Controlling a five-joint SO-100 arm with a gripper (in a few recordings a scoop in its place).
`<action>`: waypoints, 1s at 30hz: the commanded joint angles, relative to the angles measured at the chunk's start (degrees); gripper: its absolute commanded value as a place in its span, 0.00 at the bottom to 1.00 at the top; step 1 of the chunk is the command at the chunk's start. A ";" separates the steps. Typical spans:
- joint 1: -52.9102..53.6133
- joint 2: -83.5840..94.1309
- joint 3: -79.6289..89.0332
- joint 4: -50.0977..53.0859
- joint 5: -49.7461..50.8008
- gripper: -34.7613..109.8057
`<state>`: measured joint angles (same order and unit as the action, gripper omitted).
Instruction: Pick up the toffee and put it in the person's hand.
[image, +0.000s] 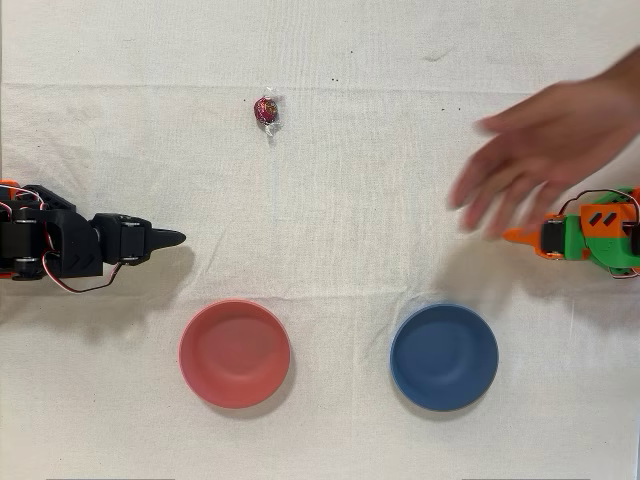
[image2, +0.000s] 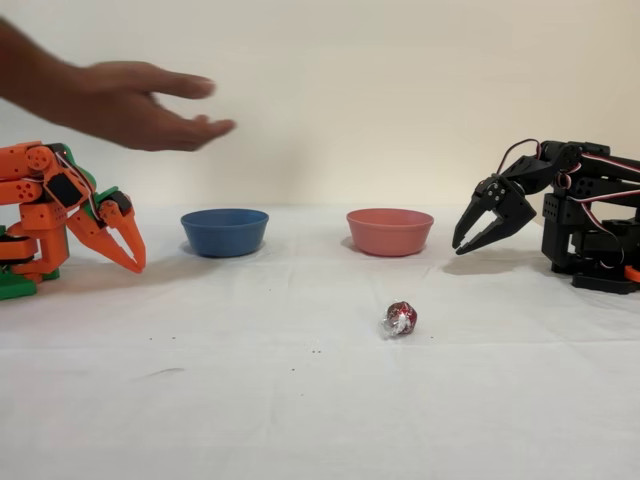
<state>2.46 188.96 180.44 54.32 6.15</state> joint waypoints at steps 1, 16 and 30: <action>0.97 4.04 3.78 0.53 0.70 0.24; 0.97 4.04 3.69 0.53 0.97 0.24; 0.79 4.04 3.69 -0.70 0.88 0.25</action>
<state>2.46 188.96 180.44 54.32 6.33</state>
